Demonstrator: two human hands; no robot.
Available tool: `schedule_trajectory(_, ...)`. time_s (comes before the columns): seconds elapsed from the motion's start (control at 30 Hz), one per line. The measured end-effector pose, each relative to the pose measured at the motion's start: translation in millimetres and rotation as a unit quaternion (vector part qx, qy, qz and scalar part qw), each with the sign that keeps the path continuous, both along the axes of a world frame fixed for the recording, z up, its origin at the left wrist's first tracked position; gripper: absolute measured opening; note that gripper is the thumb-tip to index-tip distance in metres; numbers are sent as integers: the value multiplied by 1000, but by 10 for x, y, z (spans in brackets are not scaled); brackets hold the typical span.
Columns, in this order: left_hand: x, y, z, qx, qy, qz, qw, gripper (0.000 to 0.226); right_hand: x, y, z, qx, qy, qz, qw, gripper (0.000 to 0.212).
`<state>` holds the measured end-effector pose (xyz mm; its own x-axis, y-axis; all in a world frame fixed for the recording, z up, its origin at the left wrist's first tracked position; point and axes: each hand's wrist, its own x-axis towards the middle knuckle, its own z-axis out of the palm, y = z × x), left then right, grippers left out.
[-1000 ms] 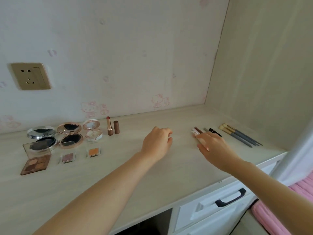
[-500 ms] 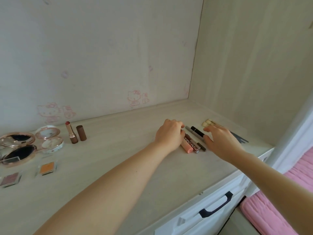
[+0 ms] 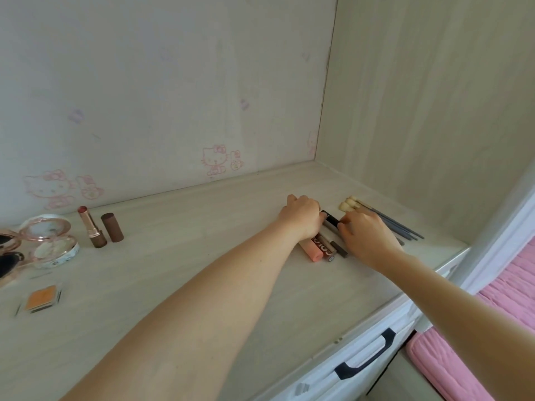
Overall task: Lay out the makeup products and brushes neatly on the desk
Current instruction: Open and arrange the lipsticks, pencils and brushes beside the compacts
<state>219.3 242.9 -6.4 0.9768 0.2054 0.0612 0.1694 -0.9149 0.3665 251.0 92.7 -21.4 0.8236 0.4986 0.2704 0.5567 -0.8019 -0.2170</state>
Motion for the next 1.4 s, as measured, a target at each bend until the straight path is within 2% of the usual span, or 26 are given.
schedule_trajectory(0.2, -1, -30, -2, -28, -18, 6, 999, 35, -7, 19, -3, 14, 4, -12, 1000, 30)
schedule_trajectory(0.43, -103, -136, 158, -130, -125, 45, 983, 25, -130, 32, 84, 78, -5, -24, 997, 20)
schedule_trajectory(0.6, -294, -80, 333, -311, -175, 81, 931, 15, -299, 72, 228, 200, 12, -8, 980, 17)
schedule_trajectory(0.8, -844, 91, 472, -430, -206, 72, 876, 13, -670, 220, 415, 294, 27, 33, 955, 17)
schedule_trajectory(0.9, -1164, 227, 509, -449, -218, 74, 863, 12, -907, 337, 488, 300, 48, 57, 951, 18)
schedule_trajectory(1.07, -1756, 457, 559, -446, -213, 90, 865, 17, -1343, 546, 552, 330, 93, 107, 933, 14)
schedule_trajectory(1.3, -2640, 772, 468, -458, -224, 149, 847, 13, -2027, 1030, 493, 396, 236, 152, 874, 18)
schedule_trajectory(1.4, -3011, 958, 404, -437, -233, 174, 851, 6, -2319, 1254, 410, 381, 264, 177, 868, 20)
